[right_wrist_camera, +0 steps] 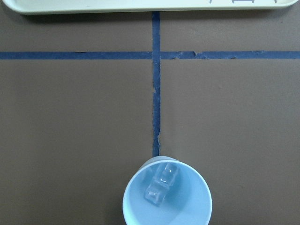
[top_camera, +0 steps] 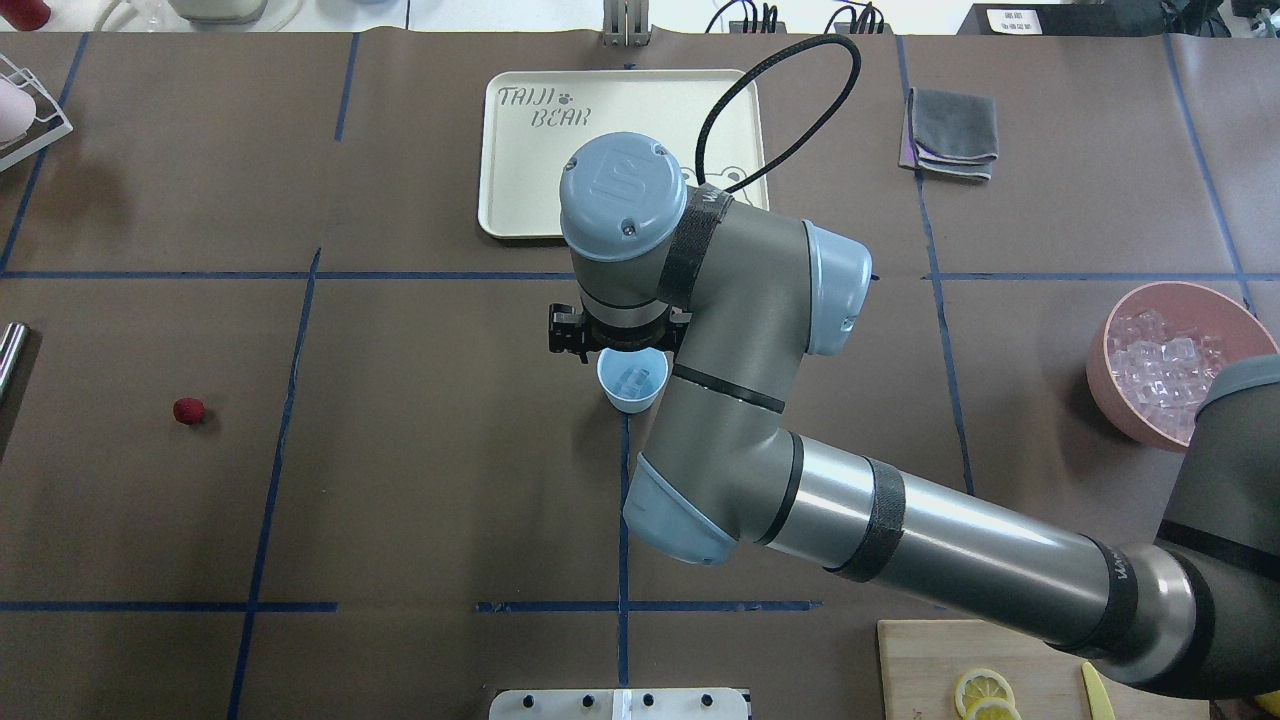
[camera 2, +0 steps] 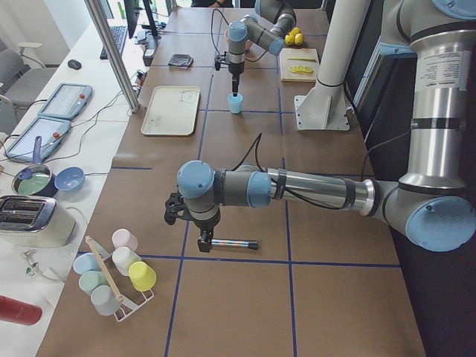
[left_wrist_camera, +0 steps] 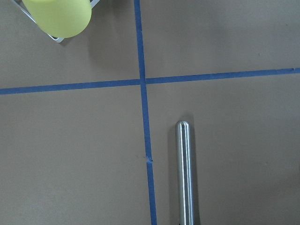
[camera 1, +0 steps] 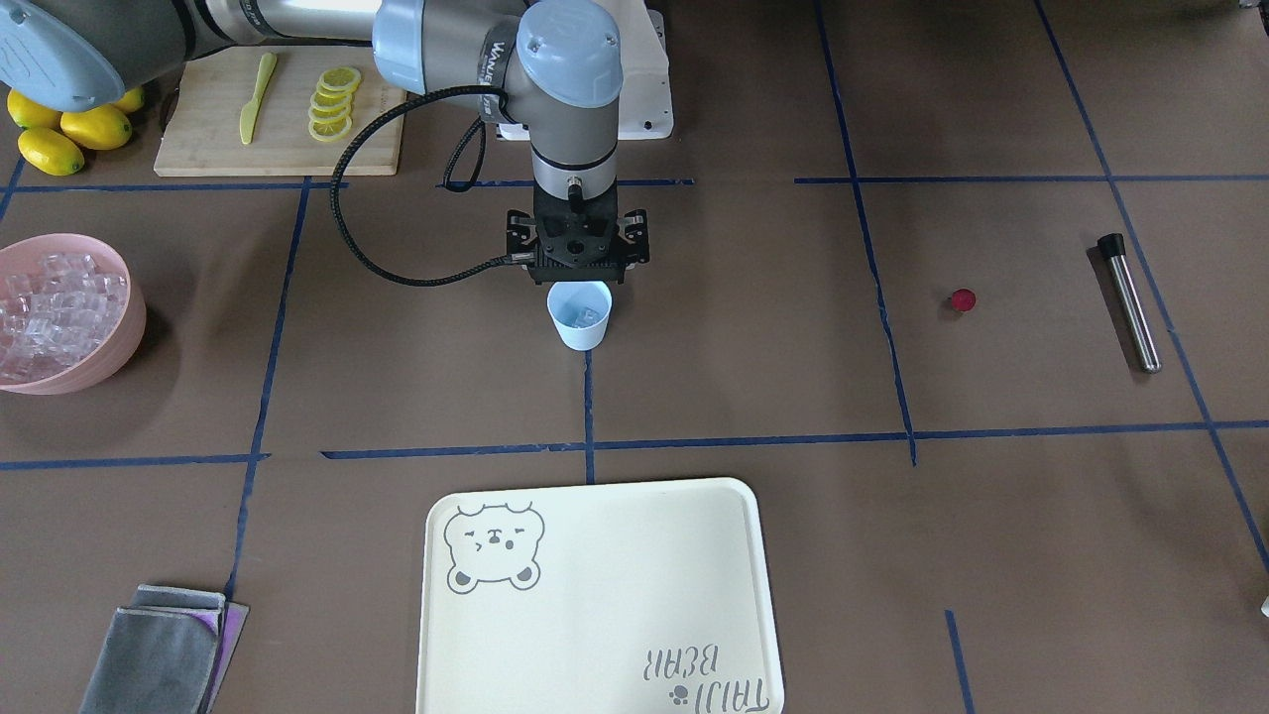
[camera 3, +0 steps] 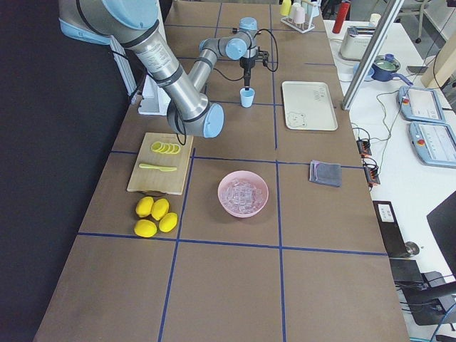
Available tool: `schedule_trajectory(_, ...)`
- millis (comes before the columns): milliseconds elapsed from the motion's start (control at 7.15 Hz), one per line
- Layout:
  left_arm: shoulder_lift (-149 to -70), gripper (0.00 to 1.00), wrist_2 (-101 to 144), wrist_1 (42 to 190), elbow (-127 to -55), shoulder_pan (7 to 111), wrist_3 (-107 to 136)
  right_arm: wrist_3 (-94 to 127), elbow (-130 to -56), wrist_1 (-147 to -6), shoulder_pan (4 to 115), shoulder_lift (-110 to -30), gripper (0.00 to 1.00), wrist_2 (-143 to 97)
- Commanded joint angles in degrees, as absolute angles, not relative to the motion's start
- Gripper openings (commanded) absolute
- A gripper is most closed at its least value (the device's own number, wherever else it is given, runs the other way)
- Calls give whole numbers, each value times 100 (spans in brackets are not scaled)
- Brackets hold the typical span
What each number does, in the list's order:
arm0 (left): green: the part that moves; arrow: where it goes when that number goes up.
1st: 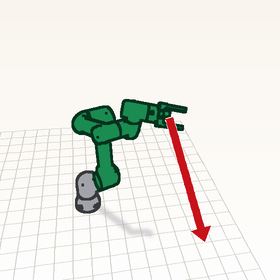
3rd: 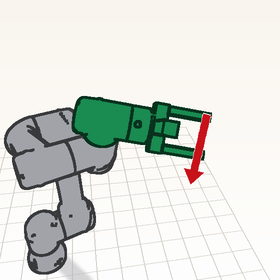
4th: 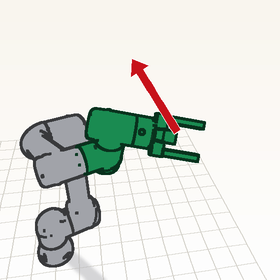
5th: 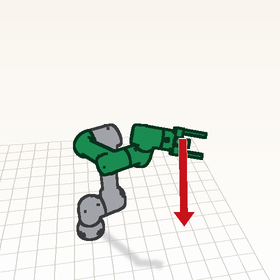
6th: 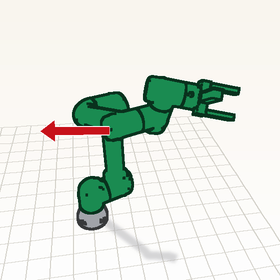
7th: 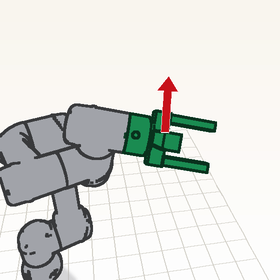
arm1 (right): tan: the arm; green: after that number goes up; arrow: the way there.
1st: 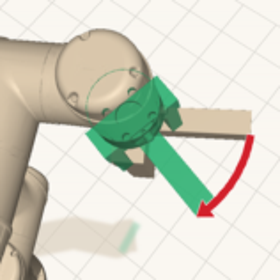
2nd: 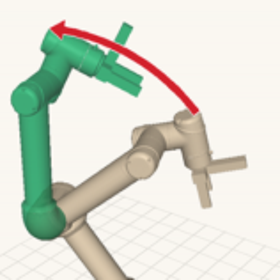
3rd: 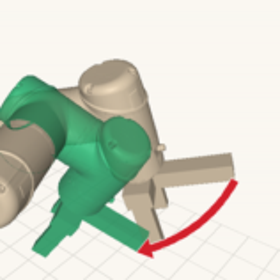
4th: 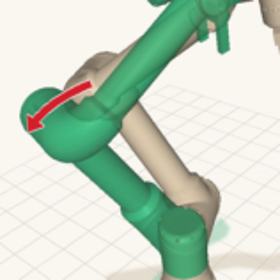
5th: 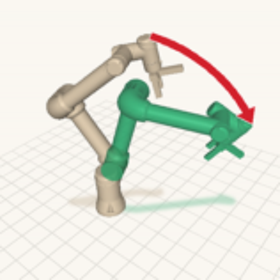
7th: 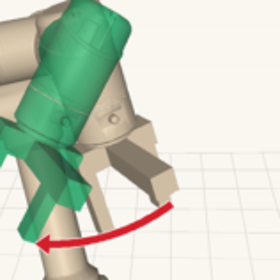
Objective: Mash ice and strawberries in cup
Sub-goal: 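Lower the right gripper into the cup and release the ice cube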
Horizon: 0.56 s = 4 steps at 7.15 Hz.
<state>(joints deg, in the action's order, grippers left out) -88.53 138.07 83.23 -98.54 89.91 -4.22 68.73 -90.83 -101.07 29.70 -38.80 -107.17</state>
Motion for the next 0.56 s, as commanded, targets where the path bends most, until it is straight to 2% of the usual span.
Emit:
schedule_trajectory(0,-8851,100,13808,8323,-9861,8991,-422,6864,-9454,-10264,3101,-3963,100,-10740)
schedule_trajectory(140,-8851,100,13808,8323,-9861,8991,-422,6847,-10127,-10744,3320,-4234,100,-10845)
schedule_trajectory(419,-8798,100,13799,8315,-9992,9000,-422,6167,-11648,-11039,4441,-5407,100,-11456)
